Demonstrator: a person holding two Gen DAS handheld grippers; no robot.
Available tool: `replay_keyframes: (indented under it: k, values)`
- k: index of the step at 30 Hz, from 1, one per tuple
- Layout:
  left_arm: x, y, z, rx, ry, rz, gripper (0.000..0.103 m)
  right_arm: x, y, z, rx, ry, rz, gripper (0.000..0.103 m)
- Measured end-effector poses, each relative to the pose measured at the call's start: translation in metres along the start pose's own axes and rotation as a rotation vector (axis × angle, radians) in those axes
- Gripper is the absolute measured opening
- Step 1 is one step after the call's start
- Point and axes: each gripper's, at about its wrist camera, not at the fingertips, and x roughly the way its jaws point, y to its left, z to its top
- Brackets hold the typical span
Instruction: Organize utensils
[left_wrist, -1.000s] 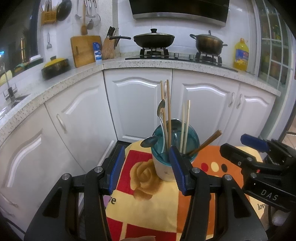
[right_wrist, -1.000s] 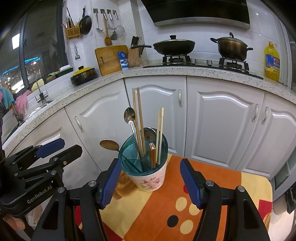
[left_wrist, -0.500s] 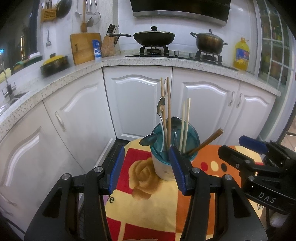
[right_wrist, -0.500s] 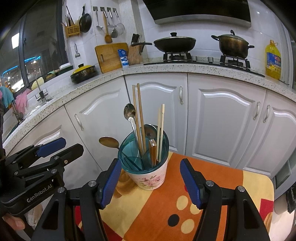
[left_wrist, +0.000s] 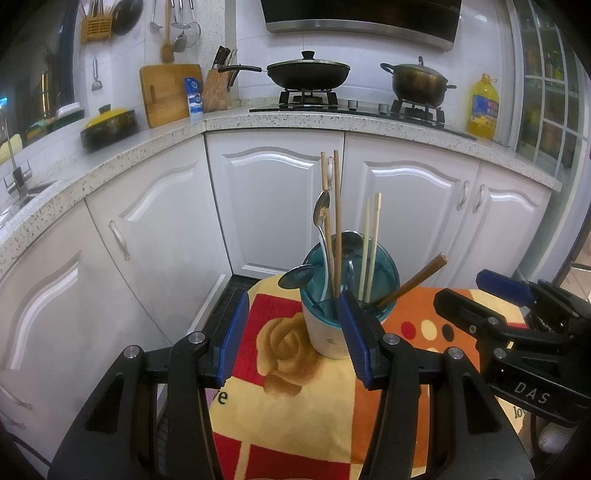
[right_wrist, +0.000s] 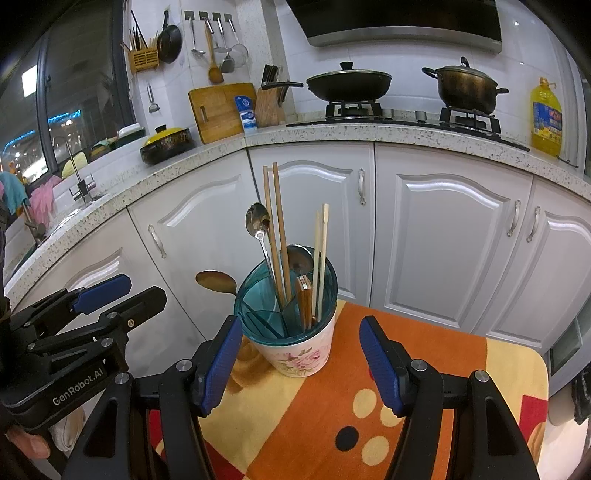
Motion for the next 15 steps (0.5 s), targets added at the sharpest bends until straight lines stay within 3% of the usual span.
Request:
replay_keyframes:
  k: [15]
  values:
    - [0.0035, 0.0022, -0.0021, -0.01, -0.001, -0.003, 0.05, 0.0009, -0.0004, 0.0002, -0.003, 0.003, 0.001, 0.064]
